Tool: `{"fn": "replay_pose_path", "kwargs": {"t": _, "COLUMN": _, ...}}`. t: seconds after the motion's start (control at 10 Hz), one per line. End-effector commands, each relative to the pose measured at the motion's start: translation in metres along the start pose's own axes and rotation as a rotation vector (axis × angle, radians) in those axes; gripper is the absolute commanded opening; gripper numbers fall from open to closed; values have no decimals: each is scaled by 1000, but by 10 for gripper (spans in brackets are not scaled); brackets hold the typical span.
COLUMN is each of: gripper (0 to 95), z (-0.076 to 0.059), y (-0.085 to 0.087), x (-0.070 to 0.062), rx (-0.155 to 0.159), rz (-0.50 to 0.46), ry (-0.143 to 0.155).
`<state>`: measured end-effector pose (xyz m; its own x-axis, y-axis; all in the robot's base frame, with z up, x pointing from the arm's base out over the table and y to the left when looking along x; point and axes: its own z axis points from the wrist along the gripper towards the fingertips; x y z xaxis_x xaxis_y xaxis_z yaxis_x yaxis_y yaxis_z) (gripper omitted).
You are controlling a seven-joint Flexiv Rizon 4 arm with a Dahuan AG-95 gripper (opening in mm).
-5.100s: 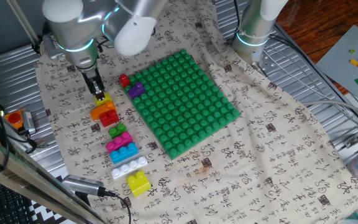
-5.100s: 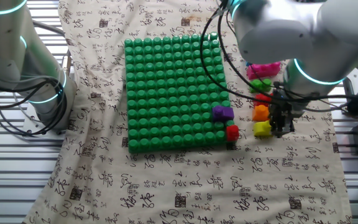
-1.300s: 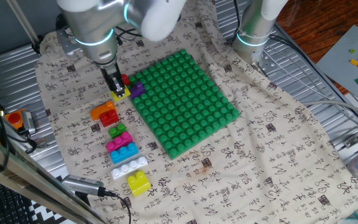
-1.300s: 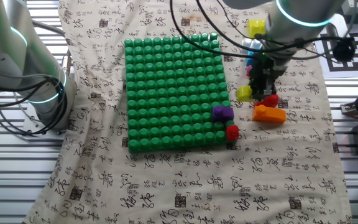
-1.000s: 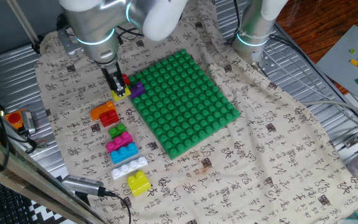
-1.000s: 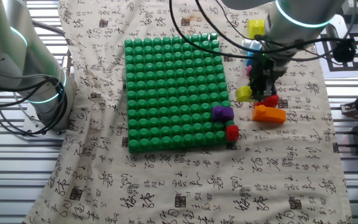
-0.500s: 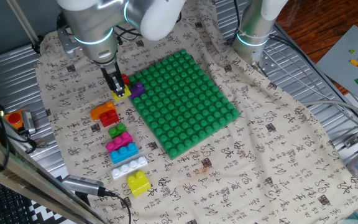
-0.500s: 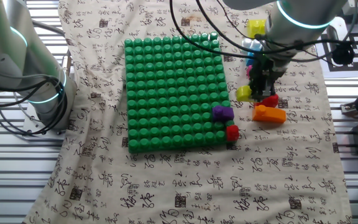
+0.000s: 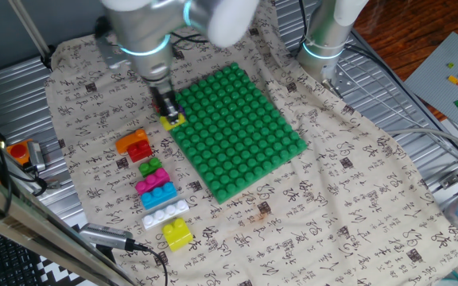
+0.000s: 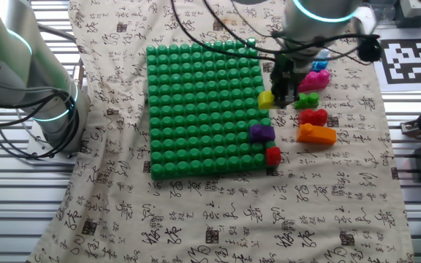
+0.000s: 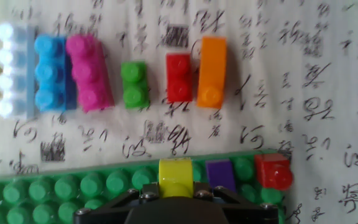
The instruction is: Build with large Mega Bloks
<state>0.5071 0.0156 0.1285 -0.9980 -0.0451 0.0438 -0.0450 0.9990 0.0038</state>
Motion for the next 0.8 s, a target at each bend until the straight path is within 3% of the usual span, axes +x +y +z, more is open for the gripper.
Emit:
{"fn": "replay_pose_path", "kwargs": {"t": 0.1, "gripper": 0, "z": 13, "y": 2, "x": 3, "rx": 4, "rz": -9, "ry": -8}}
{"fn": "replay_pose_path", "kwargs": {"t": 0.8, "gripper": 0, "z": 40, "y": 3, "x": 17, "rx": 18, "rz": -32, "ry": -52}}
